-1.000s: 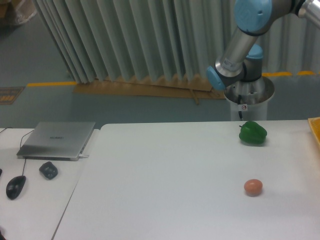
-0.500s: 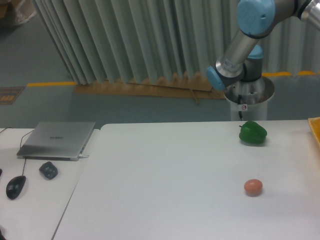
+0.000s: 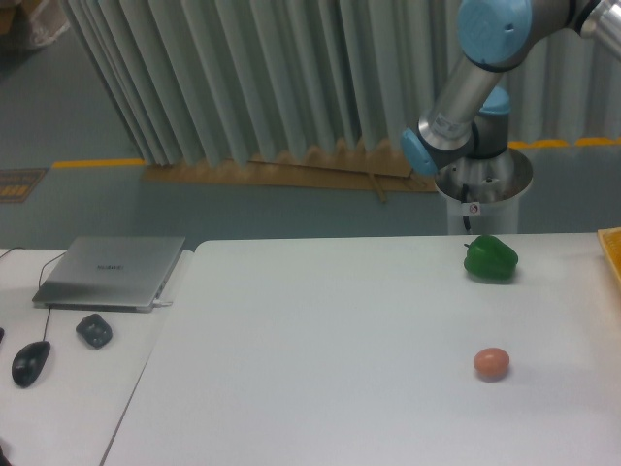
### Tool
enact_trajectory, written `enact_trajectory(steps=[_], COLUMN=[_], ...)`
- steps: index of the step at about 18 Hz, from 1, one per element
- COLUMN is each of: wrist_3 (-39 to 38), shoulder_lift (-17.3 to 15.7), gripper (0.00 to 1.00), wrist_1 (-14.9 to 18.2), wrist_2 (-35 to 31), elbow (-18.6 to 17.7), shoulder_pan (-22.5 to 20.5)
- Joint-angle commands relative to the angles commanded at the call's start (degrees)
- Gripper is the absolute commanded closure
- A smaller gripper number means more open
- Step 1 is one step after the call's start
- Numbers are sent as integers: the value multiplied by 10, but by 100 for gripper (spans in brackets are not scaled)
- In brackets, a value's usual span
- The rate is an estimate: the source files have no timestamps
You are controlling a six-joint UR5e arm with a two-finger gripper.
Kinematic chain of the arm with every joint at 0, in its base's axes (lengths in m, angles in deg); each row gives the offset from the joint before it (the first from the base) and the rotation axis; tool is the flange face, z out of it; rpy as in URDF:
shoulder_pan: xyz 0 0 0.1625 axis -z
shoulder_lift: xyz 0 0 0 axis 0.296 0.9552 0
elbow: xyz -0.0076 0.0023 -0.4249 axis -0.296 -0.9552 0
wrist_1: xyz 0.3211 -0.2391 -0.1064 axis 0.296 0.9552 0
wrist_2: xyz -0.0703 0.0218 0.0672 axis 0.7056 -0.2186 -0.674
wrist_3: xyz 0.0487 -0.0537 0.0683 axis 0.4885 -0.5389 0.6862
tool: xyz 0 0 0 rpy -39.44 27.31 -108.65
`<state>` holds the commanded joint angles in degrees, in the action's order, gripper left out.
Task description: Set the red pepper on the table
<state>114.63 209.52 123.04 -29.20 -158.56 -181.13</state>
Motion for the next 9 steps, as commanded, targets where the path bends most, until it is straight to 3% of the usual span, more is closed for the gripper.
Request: enact_trajectory(steps=[9], wrist_3=[-9], shoulder_lift=[3], gripper=[0], wrist_1=[-4], wrist_2=[0], elbow=[-4], shoulder_pan=[-2])
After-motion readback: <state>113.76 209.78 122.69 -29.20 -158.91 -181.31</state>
